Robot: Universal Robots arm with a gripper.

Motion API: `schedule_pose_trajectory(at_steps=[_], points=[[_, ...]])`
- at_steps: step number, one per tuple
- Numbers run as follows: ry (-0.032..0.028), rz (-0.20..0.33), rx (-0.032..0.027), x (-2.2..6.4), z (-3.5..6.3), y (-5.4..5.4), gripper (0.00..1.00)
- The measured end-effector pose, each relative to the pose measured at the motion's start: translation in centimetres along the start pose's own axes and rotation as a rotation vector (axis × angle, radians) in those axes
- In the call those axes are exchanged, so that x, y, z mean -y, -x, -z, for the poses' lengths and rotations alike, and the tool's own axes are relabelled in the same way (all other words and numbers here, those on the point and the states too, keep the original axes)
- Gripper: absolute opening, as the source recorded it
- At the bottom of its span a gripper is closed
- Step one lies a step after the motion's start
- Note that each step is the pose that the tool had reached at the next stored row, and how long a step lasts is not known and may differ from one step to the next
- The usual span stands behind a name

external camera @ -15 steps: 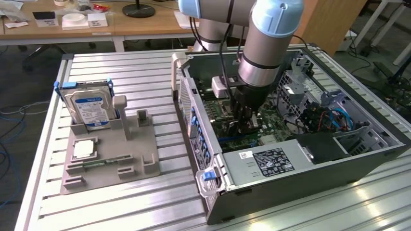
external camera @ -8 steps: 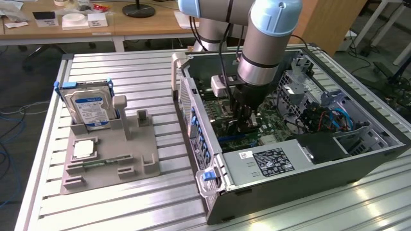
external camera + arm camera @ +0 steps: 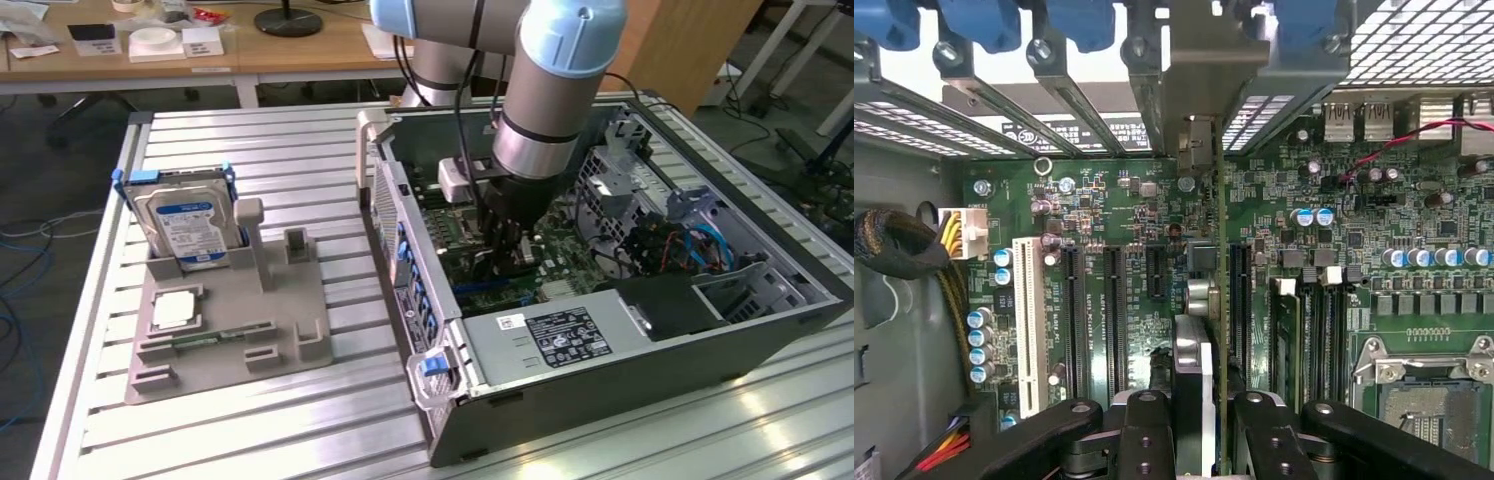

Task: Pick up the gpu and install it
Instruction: 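Insert the gpu into the slot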

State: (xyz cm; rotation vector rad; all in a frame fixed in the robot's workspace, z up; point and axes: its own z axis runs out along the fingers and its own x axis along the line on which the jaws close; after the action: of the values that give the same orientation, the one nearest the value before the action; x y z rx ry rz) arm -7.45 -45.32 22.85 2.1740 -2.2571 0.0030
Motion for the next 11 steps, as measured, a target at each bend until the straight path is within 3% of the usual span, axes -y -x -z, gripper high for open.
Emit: schedule_pose_trajectory(at_steps=[11], points=[[0.0003, 0.0, -0.0001, -0.12, -0.45, 0.0, 0.28]])
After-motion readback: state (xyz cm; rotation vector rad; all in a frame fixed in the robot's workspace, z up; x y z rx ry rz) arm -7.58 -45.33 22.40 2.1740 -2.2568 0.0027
